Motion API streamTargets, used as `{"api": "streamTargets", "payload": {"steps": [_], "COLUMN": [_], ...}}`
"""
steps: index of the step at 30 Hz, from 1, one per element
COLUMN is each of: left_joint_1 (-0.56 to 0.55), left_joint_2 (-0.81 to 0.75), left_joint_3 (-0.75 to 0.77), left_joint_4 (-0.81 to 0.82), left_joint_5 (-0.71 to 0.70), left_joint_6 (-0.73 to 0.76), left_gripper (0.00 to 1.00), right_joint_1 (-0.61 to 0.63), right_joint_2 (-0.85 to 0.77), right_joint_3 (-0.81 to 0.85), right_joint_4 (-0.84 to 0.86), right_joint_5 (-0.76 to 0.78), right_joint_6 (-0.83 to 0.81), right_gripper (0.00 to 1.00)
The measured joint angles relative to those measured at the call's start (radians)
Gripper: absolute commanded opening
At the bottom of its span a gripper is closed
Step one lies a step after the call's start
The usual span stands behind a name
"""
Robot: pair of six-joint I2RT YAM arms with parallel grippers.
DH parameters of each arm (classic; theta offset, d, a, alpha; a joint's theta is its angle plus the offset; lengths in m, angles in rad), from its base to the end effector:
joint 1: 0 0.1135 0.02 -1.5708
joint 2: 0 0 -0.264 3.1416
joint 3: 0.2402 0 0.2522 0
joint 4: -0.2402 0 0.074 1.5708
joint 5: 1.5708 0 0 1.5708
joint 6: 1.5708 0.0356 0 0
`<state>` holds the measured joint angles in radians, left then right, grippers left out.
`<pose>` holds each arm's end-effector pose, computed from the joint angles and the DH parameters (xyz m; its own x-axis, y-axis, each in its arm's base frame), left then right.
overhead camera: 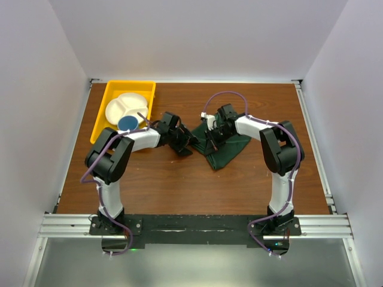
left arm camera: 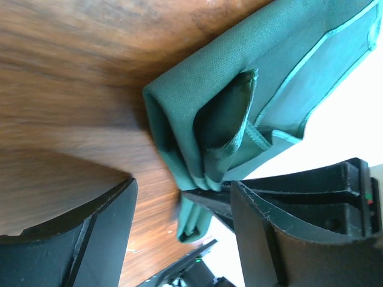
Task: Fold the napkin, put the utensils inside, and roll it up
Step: Roll the napkin with the utensil
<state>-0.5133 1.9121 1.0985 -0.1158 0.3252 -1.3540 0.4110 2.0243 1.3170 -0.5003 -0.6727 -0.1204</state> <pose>0.3295 -0.1988 0.1391 -0.7672 -0.6298 0.1213 -0.5457 0.5416 -0.6394 0.3551 0.1790 0.1420 -0.7888 -0.4462 -0.4226 -0.6146 0.5792 0.5356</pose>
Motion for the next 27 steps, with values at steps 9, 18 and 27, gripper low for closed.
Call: {"api": "streamTargets", "payload": {"steps": [9,18,27], "left_joint_1": [-0.019,-0.068,-0.083], "left_joint_2": [0.026,0.023,0.028], "left_joint_3": [0.008,-0.056,-0.08], "left_joint_4": [0.061,0.201,0.231], "left_joint_5": [-0.047,-0.139,-0.186], "left_joint_6": [-0.086,-0.128,-0.124], "left_gripper": [0.6,0.48,0.2], "right_joint_1": [-0.001,-0.003,-0.005], "right_joint_2": [0.0,0.0,0.0], "right_joint_3": [-0.001,-0.001,-0.001], "right_joint_4": [0.0,0.0,0.003], "right_joint_5": [0.0,-0.001,-0.001], "right_joint_6": [0.009,0.017,0.033], "right_gripper": [0.0,0.0,0.0]}}
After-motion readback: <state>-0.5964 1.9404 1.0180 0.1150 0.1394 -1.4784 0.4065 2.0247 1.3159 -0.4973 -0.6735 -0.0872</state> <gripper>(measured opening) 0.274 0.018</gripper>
